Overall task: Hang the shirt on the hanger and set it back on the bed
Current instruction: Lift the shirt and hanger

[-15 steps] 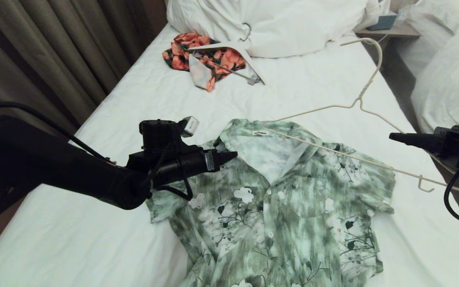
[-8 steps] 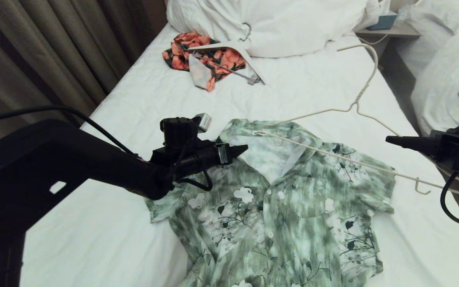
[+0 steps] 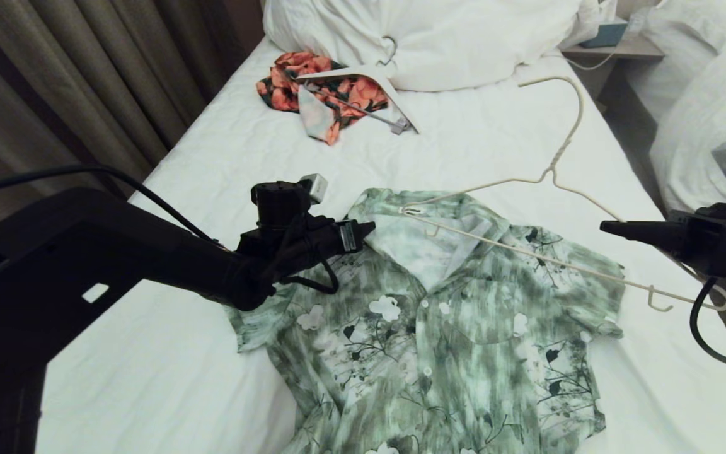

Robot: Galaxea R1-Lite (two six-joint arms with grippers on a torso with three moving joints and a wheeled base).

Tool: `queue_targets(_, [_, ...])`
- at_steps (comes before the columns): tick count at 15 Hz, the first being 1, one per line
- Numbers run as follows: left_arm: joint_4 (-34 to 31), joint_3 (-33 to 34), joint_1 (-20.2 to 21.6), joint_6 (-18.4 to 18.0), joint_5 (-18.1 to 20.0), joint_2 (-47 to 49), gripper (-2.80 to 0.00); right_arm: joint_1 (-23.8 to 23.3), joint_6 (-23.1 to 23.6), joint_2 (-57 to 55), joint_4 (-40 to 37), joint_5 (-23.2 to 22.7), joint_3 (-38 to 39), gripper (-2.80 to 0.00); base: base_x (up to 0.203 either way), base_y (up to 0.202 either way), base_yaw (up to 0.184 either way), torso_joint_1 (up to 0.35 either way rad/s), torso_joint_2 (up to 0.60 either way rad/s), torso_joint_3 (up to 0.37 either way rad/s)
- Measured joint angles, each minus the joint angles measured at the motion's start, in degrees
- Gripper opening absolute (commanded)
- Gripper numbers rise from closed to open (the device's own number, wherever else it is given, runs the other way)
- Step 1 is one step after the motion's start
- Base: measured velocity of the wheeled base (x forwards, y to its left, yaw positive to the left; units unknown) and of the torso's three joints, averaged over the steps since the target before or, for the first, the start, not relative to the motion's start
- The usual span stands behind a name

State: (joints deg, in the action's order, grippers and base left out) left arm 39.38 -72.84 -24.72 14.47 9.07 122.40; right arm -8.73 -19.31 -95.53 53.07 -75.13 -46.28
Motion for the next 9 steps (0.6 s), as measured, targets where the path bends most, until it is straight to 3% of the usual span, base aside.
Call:
queue_targets(4, [-4.0, 4.1, -0.1, 0.2, -0.1, -6.5, -2.80, 4.1, -0.2, 0.2, 0.5, 0.5, -0.2, -2.80, 0.000, 0.000, 0.000, 0.000, 0.00, 0.000])
queue_targets(6, [-7.6, 5.0, -0.3, 0.3, -0.1, -8.9, -2.80, 4.5, -0.2, 0.3, 0.5, 0.7, -0.7, -2.80, 0.000, 0.000, 0.000, 0.000, 0.00, 0.000])
queue_targets(9, [-7.6, 5.2, -1.4, 0.4, -0.4, -9.1, -2.80, 3.5, -0.2, 0.7, 0.5, 2.6, -0.8, -2.80, 0.000, 0.000, 0.000, 0.000, 0.00, 0.000])
